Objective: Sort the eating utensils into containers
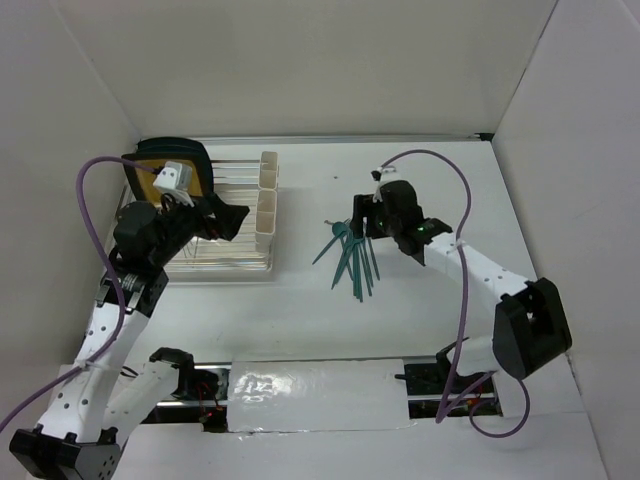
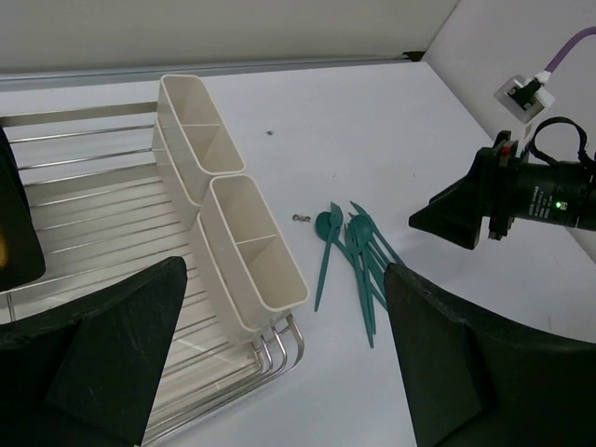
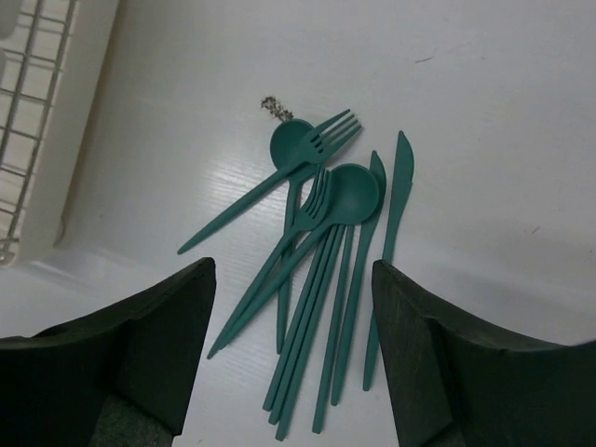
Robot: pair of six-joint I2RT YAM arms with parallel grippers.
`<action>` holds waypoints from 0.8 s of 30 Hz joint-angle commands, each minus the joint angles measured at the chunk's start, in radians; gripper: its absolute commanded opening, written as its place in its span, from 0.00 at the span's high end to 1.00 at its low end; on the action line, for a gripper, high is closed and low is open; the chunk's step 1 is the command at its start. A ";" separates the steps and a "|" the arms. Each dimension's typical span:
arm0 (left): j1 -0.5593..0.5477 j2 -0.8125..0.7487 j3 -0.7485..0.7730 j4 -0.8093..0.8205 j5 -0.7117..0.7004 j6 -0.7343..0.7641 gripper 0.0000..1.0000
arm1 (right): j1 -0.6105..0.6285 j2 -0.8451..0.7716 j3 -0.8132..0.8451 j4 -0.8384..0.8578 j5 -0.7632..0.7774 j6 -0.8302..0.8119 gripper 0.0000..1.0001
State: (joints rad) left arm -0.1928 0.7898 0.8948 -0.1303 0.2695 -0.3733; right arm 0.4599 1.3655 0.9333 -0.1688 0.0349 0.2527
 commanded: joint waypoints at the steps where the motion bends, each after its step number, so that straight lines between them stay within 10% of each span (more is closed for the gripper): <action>1: 0.022 0.029 0.026 -0.011 -0.038 0.051 0.00 | 0.014 0.032 0.006 0.054 0.080 0.020 0.31; 24: 0.053 0.035 0.021 -0.008 0.004 0.048 0.00 | 0.079 0.382 0.024 0.170 0.123 0.160 0.61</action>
State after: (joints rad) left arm -0.1452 0.8280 0.8948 -0.1650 0.2661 -0.3405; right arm 0.5217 1.7161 0.9302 -0.0555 0.1246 0.3817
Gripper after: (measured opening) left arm 0.997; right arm 0.391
